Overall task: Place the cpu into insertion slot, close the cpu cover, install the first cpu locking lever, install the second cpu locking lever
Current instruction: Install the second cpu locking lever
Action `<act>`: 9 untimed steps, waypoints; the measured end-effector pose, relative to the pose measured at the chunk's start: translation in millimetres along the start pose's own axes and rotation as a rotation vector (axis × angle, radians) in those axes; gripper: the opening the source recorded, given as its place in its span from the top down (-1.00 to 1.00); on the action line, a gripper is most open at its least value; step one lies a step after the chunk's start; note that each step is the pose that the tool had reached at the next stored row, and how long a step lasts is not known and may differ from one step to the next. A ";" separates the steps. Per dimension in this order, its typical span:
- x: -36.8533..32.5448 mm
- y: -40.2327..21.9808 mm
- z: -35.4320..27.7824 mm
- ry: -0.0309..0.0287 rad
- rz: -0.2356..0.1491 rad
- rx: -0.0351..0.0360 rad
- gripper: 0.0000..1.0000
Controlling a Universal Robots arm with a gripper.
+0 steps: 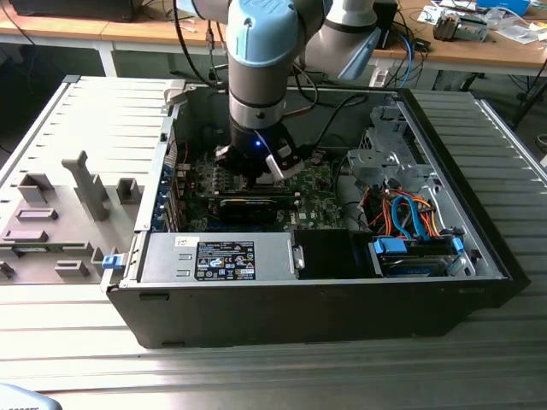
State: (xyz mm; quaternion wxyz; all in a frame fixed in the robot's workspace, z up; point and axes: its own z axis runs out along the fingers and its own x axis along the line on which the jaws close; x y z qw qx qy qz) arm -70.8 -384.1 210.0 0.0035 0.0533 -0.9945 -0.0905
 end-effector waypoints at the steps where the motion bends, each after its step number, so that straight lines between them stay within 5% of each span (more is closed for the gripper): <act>1: -9.6 16.9 3.1 0.0133 0.002 0.0373 0.79; 2: -15.6 33.8 6.3 0.0249 0.004 0.0910 0.79; 6: -16.8 35.4 5.1 0.0270 0.005 0.1068 0.79; 9: -16.9 36.8 -1.4 0.0279 0.005 0.1160 0.79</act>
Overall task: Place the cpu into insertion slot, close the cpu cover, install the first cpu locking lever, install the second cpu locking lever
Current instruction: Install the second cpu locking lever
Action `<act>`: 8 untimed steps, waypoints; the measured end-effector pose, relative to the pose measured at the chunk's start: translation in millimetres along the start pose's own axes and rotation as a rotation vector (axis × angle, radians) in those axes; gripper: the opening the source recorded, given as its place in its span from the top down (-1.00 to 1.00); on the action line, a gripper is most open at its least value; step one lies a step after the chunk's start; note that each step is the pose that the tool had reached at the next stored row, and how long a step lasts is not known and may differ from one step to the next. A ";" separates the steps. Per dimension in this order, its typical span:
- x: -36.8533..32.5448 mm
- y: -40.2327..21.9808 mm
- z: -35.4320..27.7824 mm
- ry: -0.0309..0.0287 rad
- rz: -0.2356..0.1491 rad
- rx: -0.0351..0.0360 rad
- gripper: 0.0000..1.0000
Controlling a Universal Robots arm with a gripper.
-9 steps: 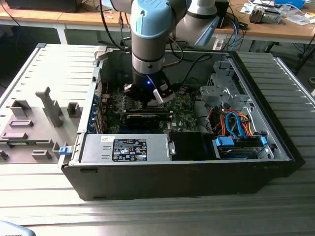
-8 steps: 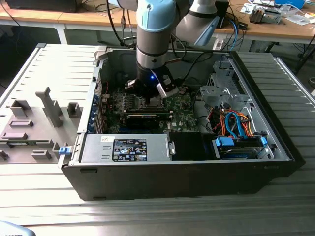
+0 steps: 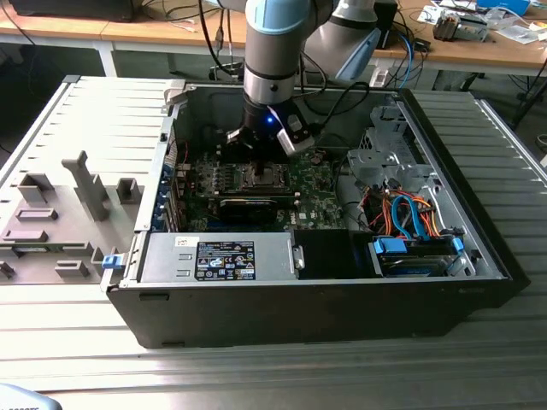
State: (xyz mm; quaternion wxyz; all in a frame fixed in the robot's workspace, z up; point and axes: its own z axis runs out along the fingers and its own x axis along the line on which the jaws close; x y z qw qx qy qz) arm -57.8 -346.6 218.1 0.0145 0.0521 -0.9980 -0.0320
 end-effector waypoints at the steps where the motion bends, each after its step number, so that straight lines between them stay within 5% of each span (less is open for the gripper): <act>1: 0.0 0.2 -2.5 0.0002 0.000 0.0019 0.79; 8: 0.7 1.7 -25.2 0.0006 0.000 0.0067 0.79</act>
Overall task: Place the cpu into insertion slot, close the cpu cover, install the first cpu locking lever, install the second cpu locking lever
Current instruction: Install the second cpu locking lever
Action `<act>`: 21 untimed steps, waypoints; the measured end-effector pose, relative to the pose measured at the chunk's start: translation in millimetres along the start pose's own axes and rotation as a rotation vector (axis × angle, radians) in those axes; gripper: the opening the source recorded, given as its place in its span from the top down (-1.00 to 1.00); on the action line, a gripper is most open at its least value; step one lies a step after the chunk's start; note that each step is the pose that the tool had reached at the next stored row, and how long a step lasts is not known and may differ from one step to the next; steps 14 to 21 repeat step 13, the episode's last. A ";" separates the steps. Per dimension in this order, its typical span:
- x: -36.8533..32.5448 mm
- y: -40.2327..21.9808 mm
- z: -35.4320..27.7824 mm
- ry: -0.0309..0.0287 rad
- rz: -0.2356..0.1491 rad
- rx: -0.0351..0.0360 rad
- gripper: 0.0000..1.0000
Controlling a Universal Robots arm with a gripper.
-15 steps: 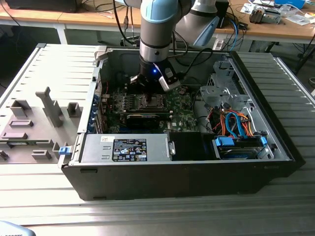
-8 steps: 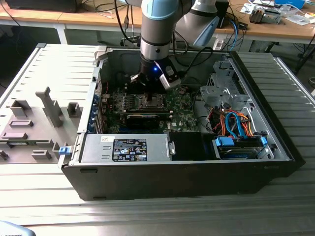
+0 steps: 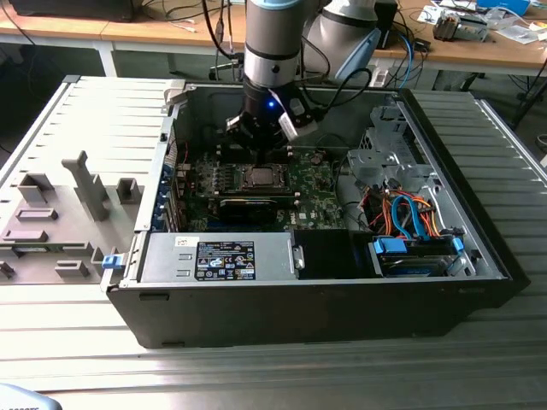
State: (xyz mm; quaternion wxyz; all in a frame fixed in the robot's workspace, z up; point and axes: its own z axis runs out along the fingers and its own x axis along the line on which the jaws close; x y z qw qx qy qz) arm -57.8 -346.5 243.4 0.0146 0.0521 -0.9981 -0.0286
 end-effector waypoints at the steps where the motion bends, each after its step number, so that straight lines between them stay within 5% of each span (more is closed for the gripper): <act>1: 0.1 0.2 -2.6 0.0001 0.000 0.0002 0.79; 5: 0.2 0.5 -8.1 0.0001 0.000 0.0011 0.79; 21: 0.2 0.5 -8.6 0.0005 0.000 0.0048 0.79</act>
